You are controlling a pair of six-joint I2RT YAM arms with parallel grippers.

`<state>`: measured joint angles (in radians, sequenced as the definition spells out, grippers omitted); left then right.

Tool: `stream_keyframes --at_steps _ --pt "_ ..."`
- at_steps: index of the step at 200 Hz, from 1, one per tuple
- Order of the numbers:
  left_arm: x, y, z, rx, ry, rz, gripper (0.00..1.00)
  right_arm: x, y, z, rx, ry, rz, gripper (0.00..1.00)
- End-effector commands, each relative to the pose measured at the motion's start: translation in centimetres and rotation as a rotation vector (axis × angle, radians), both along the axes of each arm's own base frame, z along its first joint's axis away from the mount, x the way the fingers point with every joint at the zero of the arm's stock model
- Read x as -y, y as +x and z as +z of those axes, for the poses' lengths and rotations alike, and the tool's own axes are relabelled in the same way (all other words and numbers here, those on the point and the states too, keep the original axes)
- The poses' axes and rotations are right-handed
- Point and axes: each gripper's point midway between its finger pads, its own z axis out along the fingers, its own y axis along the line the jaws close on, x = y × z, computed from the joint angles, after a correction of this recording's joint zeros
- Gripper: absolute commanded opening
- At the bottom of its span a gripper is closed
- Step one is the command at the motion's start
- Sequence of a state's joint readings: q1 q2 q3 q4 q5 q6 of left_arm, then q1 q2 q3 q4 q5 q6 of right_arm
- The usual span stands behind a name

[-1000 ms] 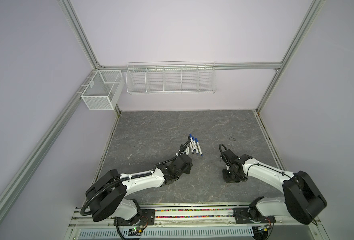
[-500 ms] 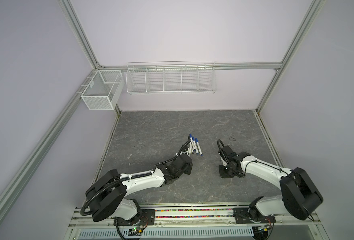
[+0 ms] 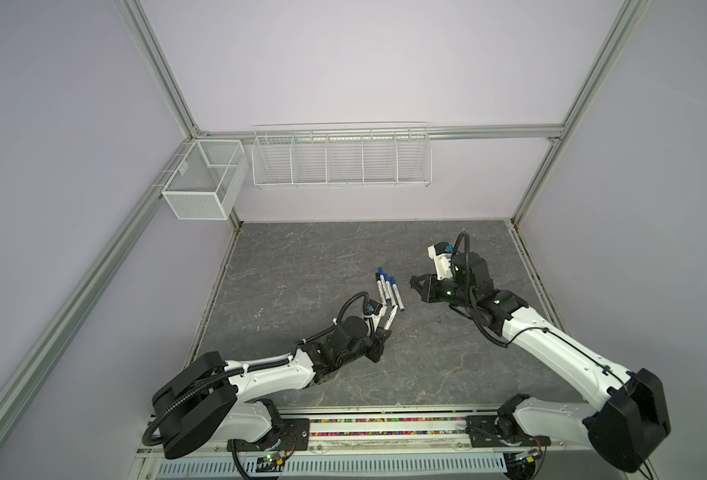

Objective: Insert the pens into the pen caps
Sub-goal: 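Lift the black cap and carry it above the upright marker tip, then lower the black cap onto the marker tip held by the left gripper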

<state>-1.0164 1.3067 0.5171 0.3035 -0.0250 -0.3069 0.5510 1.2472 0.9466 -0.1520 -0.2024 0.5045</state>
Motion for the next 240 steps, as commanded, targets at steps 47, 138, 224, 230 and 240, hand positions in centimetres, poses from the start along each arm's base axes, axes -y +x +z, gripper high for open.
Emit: stream_keyframes --at_steps 47,138,224,230,240 --pt "0.5 -0.2 2.6 0.070 -0.101 -0.031 0.00 -4.7 -3.3 0.1 -0.027 0.060 0.237 0.07" --pt "0.2 0.1 2.9 0.077 -0.115 -0.007 0.00 -3.5 -3.8 -0.7 -0.024 -0.006 0.222 0.07" --pt "0.3 0.2 3.3 0.091 -0.138 -0.002 0.00 -3.2 -4.7 -2.4 -0.059 -0.040 0.247 0.07" --pt "0.3 0.2 3.3 0.091 -0.141 0.000 0.00 -3.2 -4.7 -2.5 -0.061 -0.041 0.247 0.07" --pt "0.2 0.2 3.3 0.093 -0.143 0.001 0.00 -3.2 -4.6 -2.5 -0.062 -0.042 0.246 0.07"
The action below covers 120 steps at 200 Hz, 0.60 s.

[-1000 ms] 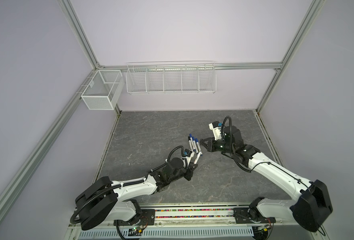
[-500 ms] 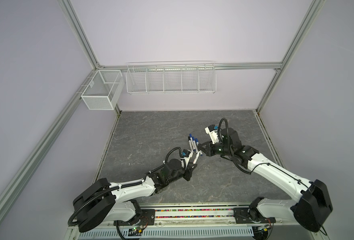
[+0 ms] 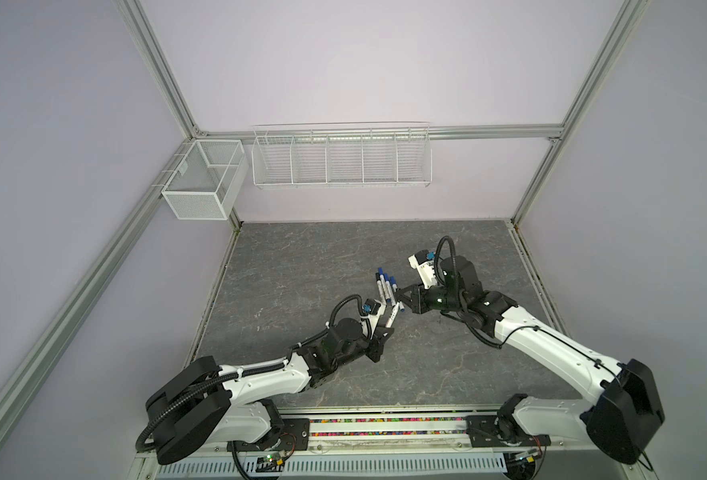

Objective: Insert the pens into the pen caps
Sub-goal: 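Lower the black cap onto the marker tip held by the left gripper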

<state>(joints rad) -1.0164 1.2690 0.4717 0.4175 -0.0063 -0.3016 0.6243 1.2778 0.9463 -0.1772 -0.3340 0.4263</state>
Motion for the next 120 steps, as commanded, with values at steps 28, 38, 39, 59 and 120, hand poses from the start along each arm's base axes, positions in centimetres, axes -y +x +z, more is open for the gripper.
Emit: stream_keyframes --at_steps 28,38,39,59,120 --pt "-0.2 0.5 1.5 0.042 -0.058 0.030 0.00 0.5 -0.8 -1.5 -0.028 -0.043 0.013 0.07" --pt "-0.2 0.5 1.6 0.044 -0.061 0.031 0.00 0.4 -0.9 -1.6 -0.032 -0.044 0.016 0.07" --pt "-0.2 0.5 1.6 0.044 -0.061 0.031 0.00 0.4 -0.9 -1.7 -0.032 -0.044 0.017 0.07" --pt "-0.1 0.6 1.8 0.048 -0.068 0.031 0.00 0.4 -0.9 -1.9 -0.034 -0.047 0.022 0.07" --pt "-0.1 1.3 3.4 0.084 -0.137 0.069 0.00 -1.4 -3.3 0.1 -0.027 0.053 0.202 0.07"
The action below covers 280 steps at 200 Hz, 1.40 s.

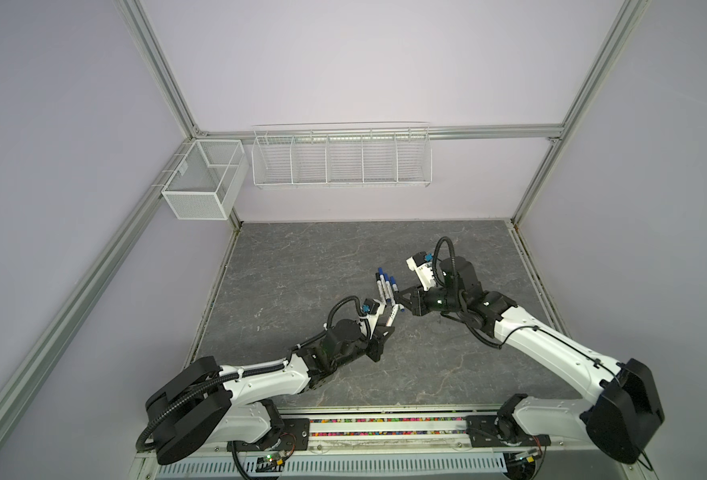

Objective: Insert the pens into the pen caps
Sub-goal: 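Lower the black cap onto the marker tip held by the left gripper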

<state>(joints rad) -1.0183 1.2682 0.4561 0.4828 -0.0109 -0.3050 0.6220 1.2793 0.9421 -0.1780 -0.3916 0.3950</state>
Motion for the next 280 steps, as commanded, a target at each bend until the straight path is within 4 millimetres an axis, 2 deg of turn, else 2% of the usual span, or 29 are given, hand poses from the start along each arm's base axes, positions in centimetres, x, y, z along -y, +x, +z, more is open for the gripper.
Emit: stream_keyframes --at_steps 1,35,86,117,162,181,202,235,280 --pt "-0.2 1.2 2.7 0.059 -0.097 0.067 0.00 -1.0 -2.6 0.2 -0.028 0.044 0.145 0.07" --pt "-0.9 2.0 5.0 0.098 -0.200 0.132 0.00 -1.3 -4.5 1.3 -0.060 0.091 0.234 0.07" --pt "-1.6 3.1 8.4 0.162 -0.324 0.202 0.00 -1.3 -6.8 1.3 -0.132 0.109 0.333 0.10" --pt "-2.1 3.6 9.1 0.186 -0.358 0.238 0.00 -1.1 -8.1 1.5 -0.160 0.121 0.379 0.12" --pt "-2.6 4.1 8.4 0.214 -0.333 0.273 0.00 -1.0 -9.7 1.8 -0.201 0.144 0.446 0.15" --pt "-2.3 4.2 8.0 0.220 -0.311 0.269 0.00 -1.0 -9.7 1.8 -0.199 0.139 0.444 0.16" --pt "-2.1 4.3 7.3 0.215 -0.285 0.265 0.00 -0.8 -9.1 1.8 -0.173 0.113 0.412 0.23" --pt "-1.6 4.0 5.7 0.203 -0.225 0.233 0.00 0.0 -6.9 1.8 -0.113 0.066 0.303 0.40" --pt "-1.3 3.8 3.3 0.178 -0.149 0.214 0.00 2.3 -3.5 2.1 -0.002 -0.017 0.107 0.44"
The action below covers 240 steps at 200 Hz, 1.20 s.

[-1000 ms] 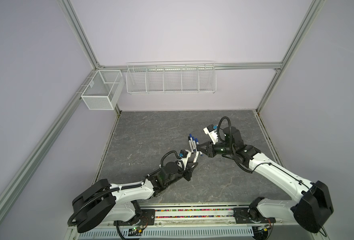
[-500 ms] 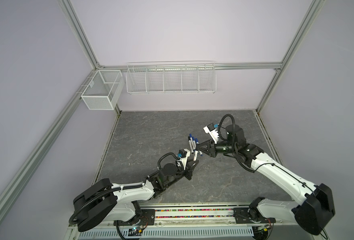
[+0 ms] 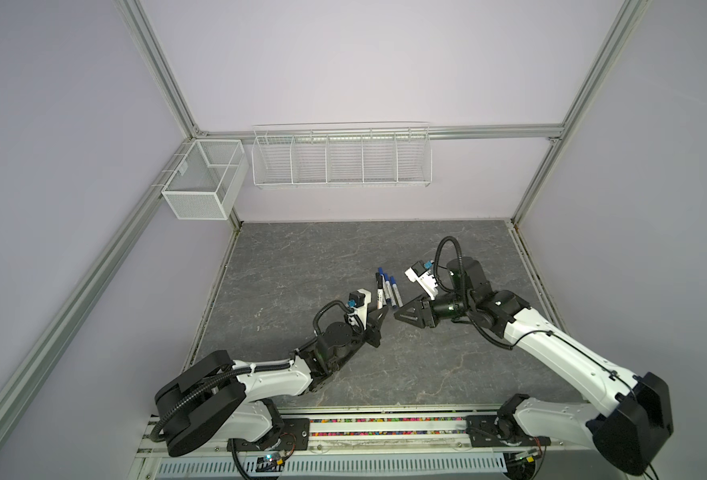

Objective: Insert the pens into the pen caps
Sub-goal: 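Lower the black cap onto the marker tip held by the left gripper, then press the black cap down onto the marker with the right gripper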

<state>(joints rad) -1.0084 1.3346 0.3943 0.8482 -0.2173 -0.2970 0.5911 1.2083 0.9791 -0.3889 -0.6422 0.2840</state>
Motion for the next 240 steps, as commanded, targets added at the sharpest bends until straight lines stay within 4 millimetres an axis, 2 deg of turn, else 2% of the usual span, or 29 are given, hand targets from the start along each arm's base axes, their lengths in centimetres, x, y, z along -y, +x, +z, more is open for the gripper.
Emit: stream_keyframes --at_steps 1,36,58,86,132,174,240 --pt "0.3 0.2 -0.3 0.008 0.025 0.005 0.00 1.8 1.8 0.3 0.082 -0.055 -0.122 0.44" --pt "2.0 -1.0 -1.9 0.014 0.135 -0.067 0.00 2.8 4.8 1.8 0.192 -0.079 -0.247 0.45" --pt "2.8 -1.5 -2.3 0.010 0.145 -0.099 0.00 1.8 6.1 2.9 0.210 -0.066 -0.243 0.44" --pt "3.2 -1.8 -2.2 0.009 0.137 -0.123 0.00 0.5 7.3 3.0 0.187 -0.061 -0.217 0.44" --pt "3.3 -2.1 -2.1 0.007 0.134 -0.136 0.00 -0.7 7.7 2.0 0.150 -0.055 -0.197 0.42" --pt "3.5 -2.2 -2.1 0.006 0.132 -0.144 0.00 -1.3 7.4 1.4 0.133 -0.053 -0.177 0.35" --pt "3.3 -2.1 -2.1 0.003 0.132 -0.137 0.00 -1.5 5.8 -0.2 0.080 -0.065 -0.141 0.26"
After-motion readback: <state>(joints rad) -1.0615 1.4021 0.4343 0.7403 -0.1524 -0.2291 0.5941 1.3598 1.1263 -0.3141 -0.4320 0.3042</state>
